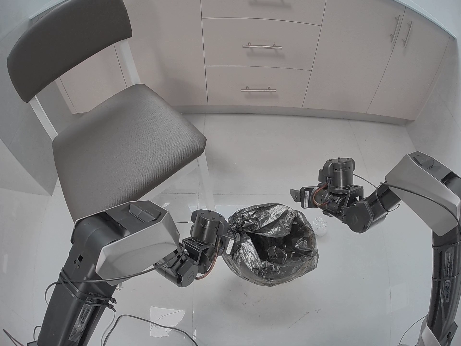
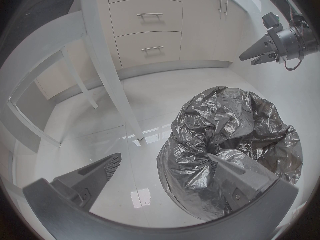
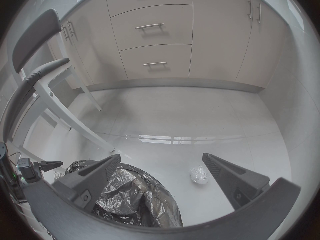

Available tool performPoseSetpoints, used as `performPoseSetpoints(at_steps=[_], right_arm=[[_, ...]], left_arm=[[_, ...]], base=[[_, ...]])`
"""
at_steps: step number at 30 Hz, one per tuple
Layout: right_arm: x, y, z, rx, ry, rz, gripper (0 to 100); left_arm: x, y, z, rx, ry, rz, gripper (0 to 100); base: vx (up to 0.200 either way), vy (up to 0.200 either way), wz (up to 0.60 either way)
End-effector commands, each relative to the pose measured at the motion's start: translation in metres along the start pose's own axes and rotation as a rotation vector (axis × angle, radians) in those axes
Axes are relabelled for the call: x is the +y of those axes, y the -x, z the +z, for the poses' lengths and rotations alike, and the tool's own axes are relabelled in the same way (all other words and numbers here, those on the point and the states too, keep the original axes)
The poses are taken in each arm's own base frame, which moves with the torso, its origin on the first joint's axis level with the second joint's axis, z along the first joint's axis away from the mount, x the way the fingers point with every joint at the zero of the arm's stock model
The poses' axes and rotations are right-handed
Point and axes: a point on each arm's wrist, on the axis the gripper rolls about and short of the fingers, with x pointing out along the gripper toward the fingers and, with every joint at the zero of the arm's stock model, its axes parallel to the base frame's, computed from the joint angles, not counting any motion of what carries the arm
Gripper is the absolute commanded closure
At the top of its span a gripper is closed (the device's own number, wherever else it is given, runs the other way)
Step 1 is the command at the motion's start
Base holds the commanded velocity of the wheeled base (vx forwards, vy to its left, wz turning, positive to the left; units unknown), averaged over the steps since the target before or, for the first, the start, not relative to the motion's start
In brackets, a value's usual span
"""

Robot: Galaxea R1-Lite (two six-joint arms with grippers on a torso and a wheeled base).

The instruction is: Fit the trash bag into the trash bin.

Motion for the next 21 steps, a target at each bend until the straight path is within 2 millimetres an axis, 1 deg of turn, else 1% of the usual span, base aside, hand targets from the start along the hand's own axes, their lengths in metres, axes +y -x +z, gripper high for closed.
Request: performPoseSetpoints(at_steps=[1, 2, 4, 6, 7, 9, 10, 12, 13, 15, 16, 18, 20, 21], right_arm=[[0.0, -0.001, -0.001, 0.002, 0.001, 0.0, 0], [0.0, -0.001, -0.001, 0.001, 0.001, 0.0, 0], [-0.001, 0.0, -0.002, 0.005, 0.0, -0.002, 0], [-0.002, 0.003, -0.002, 0.011, 0.003, -0.003, 0], [-0.002, 0.004, -0.003, 0.016, 0.004, -0.003, 0], [-0.002, 0.004, -0.003, 0.016, 0.004, -0.003, 0], [-0.003, 0.009, -0.002, 0.019, 0.003, -0.004, 0], [-0.003, 0.01, -0.002, 0.019, 0.003, -0.005, 0], [-0.004, 0.017, 0.0, 0.02, -0.002, -0.008, 0], [-0.005, 0.019, 0.0, 0.019, -0.011, -0.012, 0], [-0.006, 0.02, 0.001, 0.017, -0.021, -0.016, 0], [-0.008, 0.023, 0.005, 0.009, -0.034, -0.028, 0], [-0.008, 0.023, 0.005, 0.009, -0.036, -0.028, 0], [-0.017, 0.024, 0.006, 0.008, -0.044, -0.048, 0]], left_arm=[[0.0, 0.001, 0.0, -0.001, 0.0, 0.0, 0], [0.0, 0.001, 0.0, -0.001, 0.0, 0.0, 0], [0.0, 0.006, 0.006, -0.01, 0.006, -0.003, 0], [0.003, 0.015, 0.013, -0.016, 0.014, -0.003, 0], [0.004, 0.023, 0.018, -0.021, 0.02, -0.006, 0], [0.004, 0.023, 0.018, -0.021, 0.02, -0.006, 0], [0.001, 0.047, 0.03, -0.034, 0.059, -0.027, 0], [0.001, 0.05, 0.032, -0.035, 0.064, -0.029, 0], [-0.004, 0.077, 0.044, -0.053, 0.109, -0.06, 0], [-0.006, 0.091, 0.049, -0.061, 0.121, -0.076, 0], [-0.009, 0.102, 0.054, -0.074, 0.13, -0.093, 0], [-0.013, 0.119, 0.06, -0.092, 0.145, -0.117, 0], [-0.013, 0.12, 0.061, -0.093, 0.147, -0.119, 0], [-0.015, 0.144, 0.07, -0.119, 0.17, -0.15, 0]], base=[[0.0, 0.0, 0.0], [0.0, 0.0, 0.0], [0.0, 0.0, 0.0], [0.0, 0.0, 0.0], [0.0, 0.0, 0.0], [0.0, 0.0, 0.0], [0.0, 0.0, 0.0], [0.0, 0.0, 0.0], [0.0, 0.0, 0.0], [0.0, 0.0, 0.0], [0.0, 0.0, 0.0], [0.0, 0.0, 0.0], [0.0, 0.0, 0.0], [0.0, 0.0, 0.0]])
